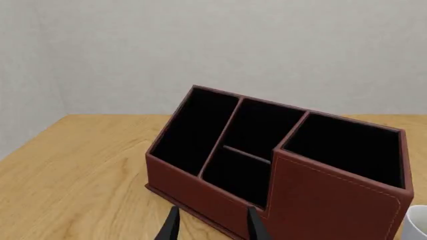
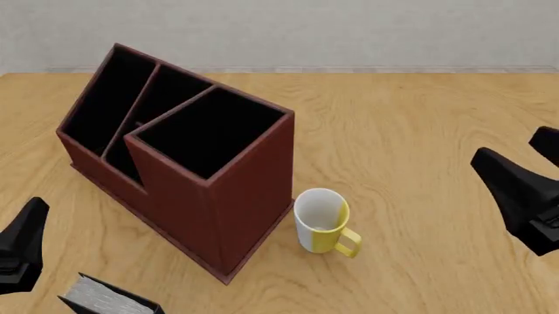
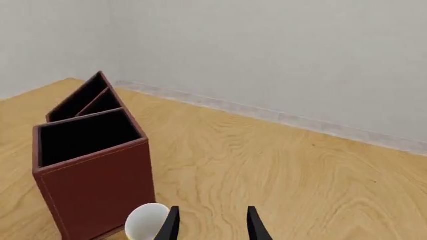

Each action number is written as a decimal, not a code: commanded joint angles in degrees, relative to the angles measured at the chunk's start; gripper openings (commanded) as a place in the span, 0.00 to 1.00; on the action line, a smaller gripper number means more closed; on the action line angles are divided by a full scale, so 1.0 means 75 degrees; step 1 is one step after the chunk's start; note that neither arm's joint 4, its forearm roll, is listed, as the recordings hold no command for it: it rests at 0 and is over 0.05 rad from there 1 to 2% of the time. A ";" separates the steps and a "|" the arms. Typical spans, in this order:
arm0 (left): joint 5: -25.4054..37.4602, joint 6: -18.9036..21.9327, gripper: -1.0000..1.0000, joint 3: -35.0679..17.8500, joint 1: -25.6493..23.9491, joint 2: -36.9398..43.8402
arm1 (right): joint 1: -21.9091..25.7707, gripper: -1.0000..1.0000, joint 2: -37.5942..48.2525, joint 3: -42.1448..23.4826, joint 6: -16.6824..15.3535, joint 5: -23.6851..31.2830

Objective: Pick up the book and place it in the right compartment of the caddy.

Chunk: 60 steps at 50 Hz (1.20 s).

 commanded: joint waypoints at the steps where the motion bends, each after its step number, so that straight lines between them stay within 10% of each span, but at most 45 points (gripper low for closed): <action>1: 0.0000 0.0001 1.00 0.0000 -0.0001 0.0001 | 0.0745 1.00 0.0417 -0.0406 0.0193 -0.0029; 60: 0.0000 0.0000 1.00 0.0000 0.0000 0.0000 | 0.4615 1.00 0.4435 -0.2586 0.0139 -0.0981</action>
